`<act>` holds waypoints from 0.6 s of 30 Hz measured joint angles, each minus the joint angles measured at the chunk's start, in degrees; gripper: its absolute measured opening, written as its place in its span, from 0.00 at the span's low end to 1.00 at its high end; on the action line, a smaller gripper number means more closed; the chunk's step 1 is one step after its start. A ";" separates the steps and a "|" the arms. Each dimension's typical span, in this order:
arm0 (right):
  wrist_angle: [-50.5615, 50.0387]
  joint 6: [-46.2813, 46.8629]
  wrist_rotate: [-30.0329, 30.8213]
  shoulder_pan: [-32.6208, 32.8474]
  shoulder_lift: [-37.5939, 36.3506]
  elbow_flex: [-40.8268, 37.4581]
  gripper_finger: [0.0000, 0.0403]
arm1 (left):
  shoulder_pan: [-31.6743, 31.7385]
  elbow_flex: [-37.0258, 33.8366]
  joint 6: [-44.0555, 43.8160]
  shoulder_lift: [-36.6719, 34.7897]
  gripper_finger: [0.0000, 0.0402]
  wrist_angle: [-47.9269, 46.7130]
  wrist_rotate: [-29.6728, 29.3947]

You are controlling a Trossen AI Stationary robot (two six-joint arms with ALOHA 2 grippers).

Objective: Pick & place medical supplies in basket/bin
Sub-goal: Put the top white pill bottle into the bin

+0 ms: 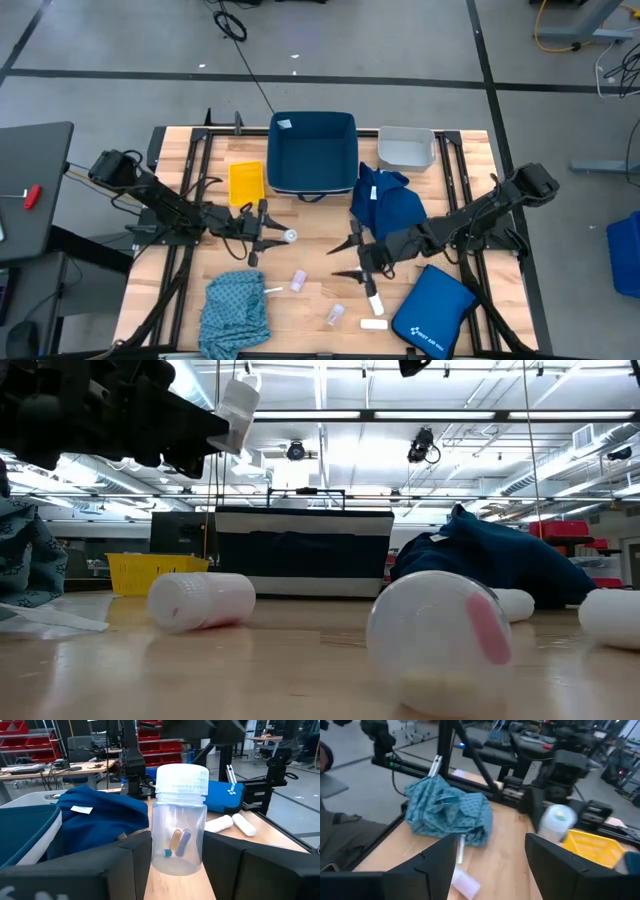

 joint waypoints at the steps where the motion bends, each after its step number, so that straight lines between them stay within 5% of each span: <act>1: 0.16 0.01 -1.13 -0.88 -0.92 -0.89 0.60 | -0.02 0.00 0.25 0.00 0.37 -0.01 0.00; 18: 28.01 8.19 -1.60 -7.80 -35.50 -42.10 0.60 | 1.73 0.02 0.77 0.00 0.37 -0.15 1.05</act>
